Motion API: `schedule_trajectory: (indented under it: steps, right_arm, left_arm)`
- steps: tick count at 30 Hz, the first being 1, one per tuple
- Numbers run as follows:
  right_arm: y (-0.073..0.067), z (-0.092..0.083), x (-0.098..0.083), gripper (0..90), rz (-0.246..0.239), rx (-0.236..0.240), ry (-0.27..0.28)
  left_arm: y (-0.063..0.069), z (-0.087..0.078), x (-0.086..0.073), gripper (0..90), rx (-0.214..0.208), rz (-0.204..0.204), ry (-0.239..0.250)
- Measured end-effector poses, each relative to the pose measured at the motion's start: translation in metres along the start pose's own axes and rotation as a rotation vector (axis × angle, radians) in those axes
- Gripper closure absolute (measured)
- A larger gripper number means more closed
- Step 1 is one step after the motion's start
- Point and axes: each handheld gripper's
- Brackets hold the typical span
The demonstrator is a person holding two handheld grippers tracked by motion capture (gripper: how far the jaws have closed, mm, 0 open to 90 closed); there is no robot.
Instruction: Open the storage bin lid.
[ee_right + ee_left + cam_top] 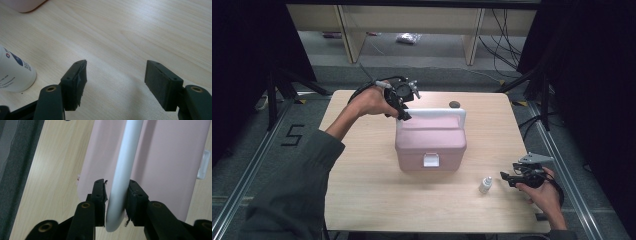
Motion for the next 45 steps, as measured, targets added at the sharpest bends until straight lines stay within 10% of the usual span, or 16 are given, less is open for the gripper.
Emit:
schedule_trajectory:
  steps: [25,39,45]
  right_arm:
    - [0.002,-0.023,0.023,48.0,0.001,0.013,0.171]
    - [-0.025,-0.029,0.079,82.4,-0.083,0.187,0.427]
    - [-0.033,-0.021,0.096,87.6,-0.134,0.214,0.424]
  left_arm:
    - [-0.022,-0.010,0.011,69.6,-0.008,-0.037,0.023]
    - [-0.036,-0.009,0.015,68.0,-0.038,-0.066,0.022]
    - [-0.037,-0.010,0.017,68.1,-0.037,-0.066,0.008]
Point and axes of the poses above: each handheld gripper's, and its own axes: z roughly forward along the jaws, x roughly out of its top, y roughly to its right, and after that the axes turned 11 degrees about -z, right-handed
